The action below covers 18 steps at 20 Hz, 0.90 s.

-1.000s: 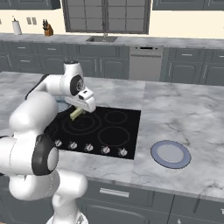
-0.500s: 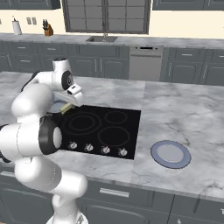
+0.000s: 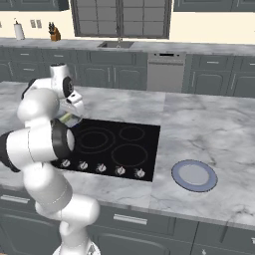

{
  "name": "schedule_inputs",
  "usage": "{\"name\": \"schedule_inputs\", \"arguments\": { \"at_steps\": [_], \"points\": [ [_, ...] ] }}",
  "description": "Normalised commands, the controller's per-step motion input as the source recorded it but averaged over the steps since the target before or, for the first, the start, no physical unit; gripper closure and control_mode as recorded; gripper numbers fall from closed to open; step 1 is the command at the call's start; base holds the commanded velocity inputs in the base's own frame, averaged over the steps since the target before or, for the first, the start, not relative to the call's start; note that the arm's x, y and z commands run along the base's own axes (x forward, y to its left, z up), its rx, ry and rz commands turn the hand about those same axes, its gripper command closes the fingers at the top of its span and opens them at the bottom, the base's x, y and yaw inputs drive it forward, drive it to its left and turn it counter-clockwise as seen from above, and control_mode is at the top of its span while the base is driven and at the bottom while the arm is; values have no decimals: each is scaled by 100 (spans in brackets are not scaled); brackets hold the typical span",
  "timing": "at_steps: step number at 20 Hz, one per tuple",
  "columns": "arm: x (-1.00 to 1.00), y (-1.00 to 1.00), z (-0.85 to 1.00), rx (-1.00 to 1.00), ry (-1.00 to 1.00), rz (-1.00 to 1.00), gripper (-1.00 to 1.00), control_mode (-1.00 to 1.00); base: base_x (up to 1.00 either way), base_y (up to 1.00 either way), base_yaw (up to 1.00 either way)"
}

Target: Pick up the butter stick and place it in the pan. Then turn on the burner for the pan.

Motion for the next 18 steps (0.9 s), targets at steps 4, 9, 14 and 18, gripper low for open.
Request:
{"name": "schedule_inputs", "arguments": {
  "at_steps": [4,9,14,18],
  "points": [
    [28,40,0,0,0,0,100,-100,0,0,0],
    [27,41,0,0,0,0,100,-100,0,0,0],
    [30,45,0,0,0,0,100,-100,0,0,0],
    [27,37,-4,0,0,0,100,-100,0,0,0]
  ]
}}
